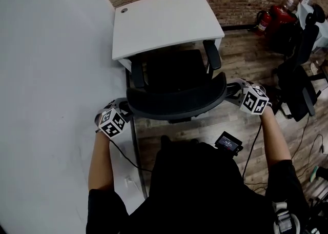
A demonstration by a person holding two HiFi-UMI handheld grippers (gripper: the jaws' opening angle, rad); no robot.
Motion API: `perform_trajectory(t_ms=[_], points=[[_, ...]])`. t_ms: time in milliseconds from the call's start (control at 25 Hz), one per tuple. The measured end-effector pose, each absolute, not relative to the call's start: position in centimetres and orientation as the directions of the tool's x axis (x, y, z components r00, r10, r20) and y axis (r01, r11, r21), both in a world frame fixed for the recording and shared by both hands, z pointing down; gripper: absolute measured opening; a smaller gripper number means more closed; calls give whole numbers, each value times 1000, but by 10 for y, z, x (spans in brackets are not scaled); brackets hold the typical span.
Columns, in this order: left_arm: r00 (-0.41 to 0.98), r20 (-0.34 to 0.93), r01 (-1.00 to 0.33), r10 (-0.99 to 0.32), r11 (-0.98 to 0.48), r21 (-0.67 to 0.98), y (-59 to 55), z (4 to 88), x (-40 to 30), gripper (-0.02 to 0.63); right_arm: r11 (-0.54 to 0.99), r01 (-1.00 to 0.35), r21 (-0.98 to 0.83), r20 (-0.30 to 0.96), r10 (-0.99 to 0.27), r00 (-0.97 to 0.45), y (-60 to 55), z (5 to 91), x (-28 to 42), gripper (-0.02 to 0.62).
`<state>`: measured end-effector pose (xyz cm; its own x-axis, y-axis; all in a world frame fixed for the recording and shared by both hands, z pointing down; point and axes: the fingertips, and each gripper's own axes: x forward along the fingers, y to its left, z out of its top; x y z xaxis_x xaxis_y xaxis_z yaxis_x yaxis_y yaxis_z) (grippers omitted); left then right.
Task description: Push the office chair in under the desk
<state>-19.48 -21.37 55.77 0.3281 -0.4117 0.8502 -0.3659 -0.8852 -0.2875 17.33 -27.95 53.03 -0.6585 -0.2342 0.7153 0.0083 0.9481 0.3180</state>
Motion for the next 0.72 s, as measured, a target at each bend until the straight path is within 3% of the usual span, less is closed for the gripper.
perform_trajectory(t_ms=[320,720], points=[[326,855,-375,-404,-885,-275,-221,556,-196,186,947,84,311,737,-185,-650,-285,535,164,155],[364,846,-378,-389,-892,-248,-225,557,-193,190,947,85,308,740,-183,-647,-295,536,164,158]])
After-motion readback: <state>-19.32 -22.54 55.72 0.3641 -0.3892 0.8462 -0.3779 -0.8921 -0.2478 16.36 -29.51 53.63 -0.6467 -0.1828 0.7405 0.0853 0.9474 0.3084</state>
